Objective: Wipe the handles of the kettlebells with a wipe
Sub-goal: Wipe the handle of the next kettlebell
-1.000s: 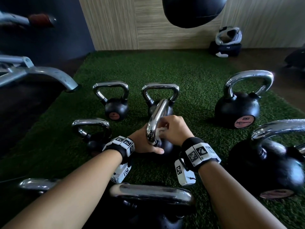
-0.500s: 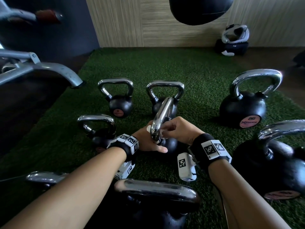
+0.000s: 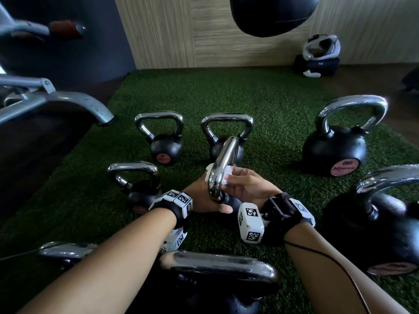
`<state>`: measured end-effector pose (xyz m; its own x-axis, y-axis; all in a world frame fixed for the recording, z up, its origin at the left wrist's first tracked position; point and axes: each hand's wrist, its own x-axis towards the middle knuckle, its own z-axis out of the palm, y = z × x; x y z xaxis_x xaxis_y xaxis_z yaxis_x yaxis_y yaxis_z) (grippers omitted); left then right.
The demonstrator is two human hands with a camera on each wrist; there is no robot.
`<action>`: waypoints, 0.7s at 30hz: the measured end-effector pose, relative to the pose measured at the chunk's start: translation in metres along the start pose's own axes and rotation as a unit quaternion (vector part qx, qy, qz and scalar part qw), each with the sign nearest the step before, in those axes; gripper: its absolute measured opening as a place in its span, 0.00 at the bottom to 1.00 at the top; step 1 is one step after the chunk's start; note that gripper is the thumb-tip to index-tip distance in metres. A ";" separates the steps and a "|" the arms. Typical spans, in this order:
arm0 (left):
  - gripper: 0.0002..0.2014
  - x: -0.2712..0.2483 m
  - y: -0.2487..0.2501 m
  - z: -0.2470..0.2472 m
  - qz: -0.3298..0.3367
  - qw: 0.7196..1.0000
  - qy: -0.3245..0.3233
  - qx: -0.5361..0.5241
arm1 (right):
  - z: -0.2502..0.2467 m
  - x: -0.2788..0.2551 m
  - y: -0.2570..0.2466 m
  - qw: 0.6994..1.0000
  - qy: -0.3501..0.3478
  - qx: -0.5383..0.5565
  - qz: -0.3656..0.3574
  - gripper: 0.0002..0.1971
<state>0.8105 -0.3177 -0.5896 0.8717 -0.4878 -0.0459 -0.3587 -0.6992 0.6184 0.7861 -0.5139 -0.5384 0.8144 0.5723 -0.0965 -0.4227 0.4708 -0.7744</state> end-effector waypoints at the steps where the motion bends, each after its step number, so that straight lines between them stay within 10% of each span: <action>1: 0.40 0.002 -0.003 0.001 -0.002 1.000 0.008 -0.005 | -0.002 0.000 0.001 1.000 -0.008 -0.005 -0.002 0.11; 21: 0.48 0.019 -0.034 0.017 -0.034 0.999 -0.001 -0.010 | 0.002 0.023 -0.009 0.960 0.209 0.081 -0.168 0.14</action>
<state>0.8335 -0.3120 -0.6249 0.8935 -0.4401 -0.0892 -0.2916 -0.7198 0.6300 0.8083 -0.5036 -0.5321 0.9898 0.0665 -0.1263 -0.1365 0.6997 -0.7013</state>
